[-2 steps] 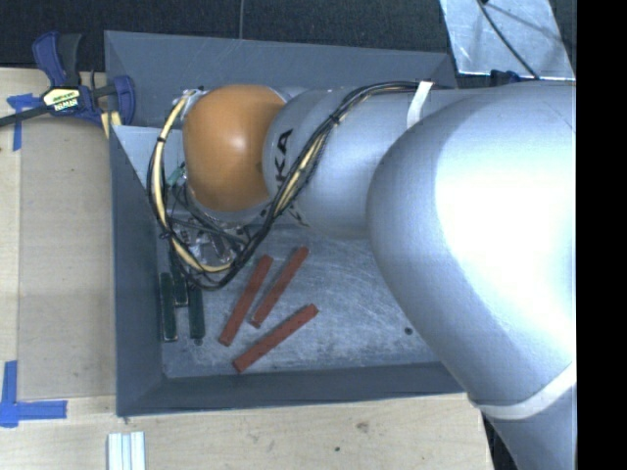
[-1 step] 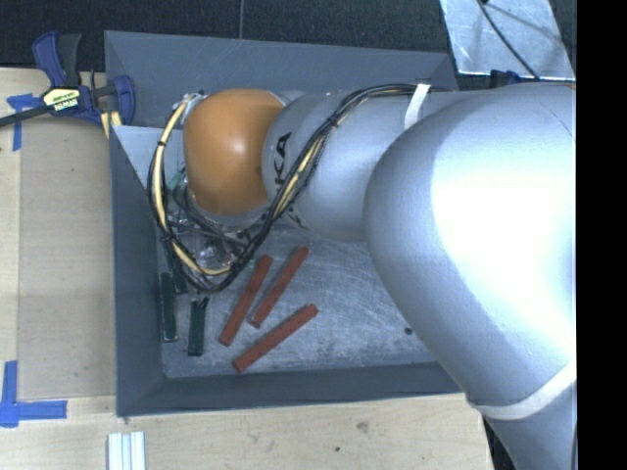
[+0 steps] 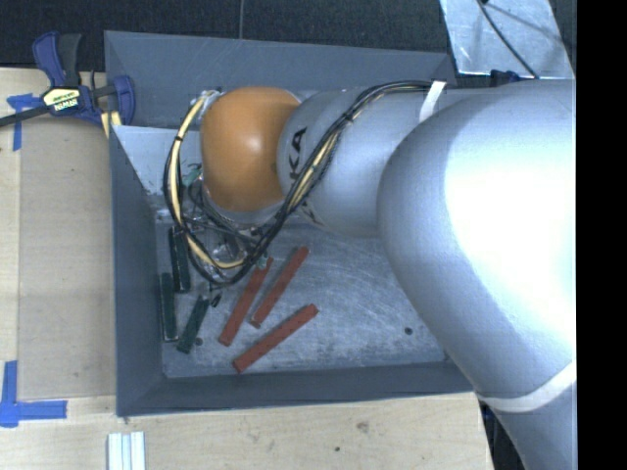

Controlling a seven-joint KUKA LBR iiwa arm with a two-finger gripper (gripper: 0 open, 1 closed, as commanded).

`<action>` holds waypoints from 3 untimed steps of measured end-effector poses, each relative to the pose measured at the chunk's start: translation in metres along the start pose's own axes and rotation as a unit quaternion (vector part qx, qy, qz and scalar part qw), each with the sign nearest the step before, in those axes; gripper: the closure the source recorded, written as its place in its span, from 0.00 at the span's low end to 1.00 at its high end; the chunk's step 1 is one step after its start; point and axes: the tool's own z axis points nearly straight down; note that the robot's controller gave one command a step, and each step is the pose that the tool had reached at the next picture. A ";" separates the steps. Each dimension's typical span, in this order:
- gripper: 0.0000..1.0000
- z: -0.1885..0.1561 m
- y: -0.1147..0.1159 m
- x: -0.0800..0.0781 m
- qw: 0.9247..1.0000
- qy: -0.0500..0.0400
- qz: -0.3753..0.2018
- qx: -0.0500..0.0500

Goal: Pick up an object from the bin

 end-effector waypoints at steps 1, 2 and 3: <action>0.00 0.003 -0.033 0.082 0.999 0.002 0.032 0.001; 0.00 0.002 -0.069 0.121 1.000 -0.001 0.031 0.001; 1.00 0.001 -0.067 0.119 1.000 -0.003 0.030 0.000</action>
Offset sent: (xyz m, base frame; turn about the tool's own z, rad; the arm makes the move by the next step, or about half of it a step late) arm -0.0702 -0.0492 -0.0027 0.0622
